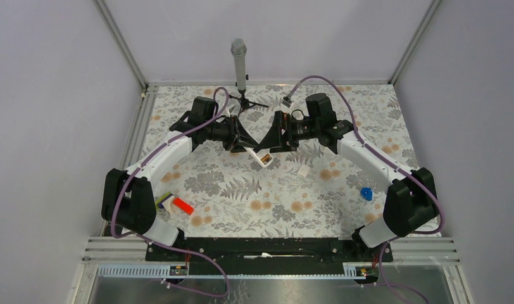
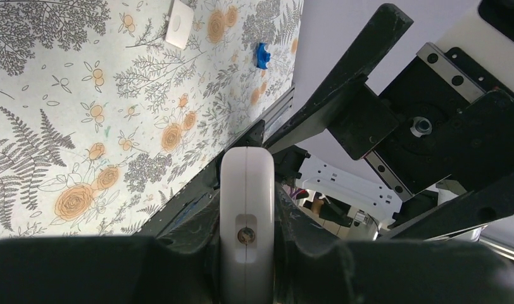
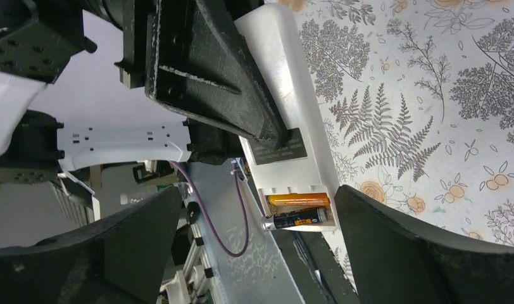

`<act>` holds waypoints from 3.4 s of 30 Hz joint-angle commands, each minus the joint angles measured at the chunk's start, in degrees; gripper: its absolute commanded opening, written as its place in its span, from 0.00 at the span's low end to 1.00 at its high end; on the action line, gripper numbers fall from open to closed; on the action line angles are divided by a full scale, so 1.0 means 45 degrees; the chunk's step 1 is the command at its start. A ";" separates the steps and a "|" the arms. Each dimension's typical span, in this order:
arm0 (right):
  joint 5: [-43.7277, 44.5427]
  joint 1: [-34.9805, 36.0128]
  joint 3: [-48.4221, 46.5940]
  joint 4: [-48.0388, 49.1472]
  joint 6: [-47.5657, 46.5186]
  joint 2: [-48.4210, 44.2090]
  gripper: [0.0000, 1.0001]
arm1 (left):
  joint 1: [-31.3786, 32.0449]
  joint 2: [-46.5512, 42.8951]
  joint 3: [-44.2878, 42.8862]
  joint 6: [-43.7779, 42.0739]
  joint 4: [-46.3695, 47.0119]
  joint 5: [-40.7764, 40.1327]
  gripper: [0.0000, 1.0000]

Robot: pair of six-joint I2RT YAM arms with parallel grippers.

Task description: Load the batteries into the remote control

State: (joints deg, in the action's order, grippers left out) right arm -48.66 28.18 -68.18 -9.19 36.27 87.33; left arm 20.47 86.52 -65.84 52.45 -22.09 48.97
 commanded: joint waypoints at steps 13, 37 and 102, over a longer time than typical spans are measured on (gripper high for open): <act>-0.1268 0.0201 -0.0313 -0.1439 -0.3180 -0.0203 0.99 | 0.0074 -0.0352 -0.0898 0.0050 0.0064 0.0505 0.00; -0.1246 0.0495 -0.0161 -0.1265 -0.3547 -0.0284 0.74 | 0.0079 -0.0406 -0.0911 0.0451 0.0064 0.0227 0.00; 0.1792 0.0495 0.2979 0.4491 -0.2732 -0.2571 0.58 | 0.0080 -0.1302 0.0312 0.8263 0.7603 0.2784 0.00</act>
State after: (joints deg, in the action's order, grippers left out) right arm -40.51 28.10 -54.48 13.80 27.24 73.78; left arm 18.81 84.99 -61.76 83.09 4.91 55.77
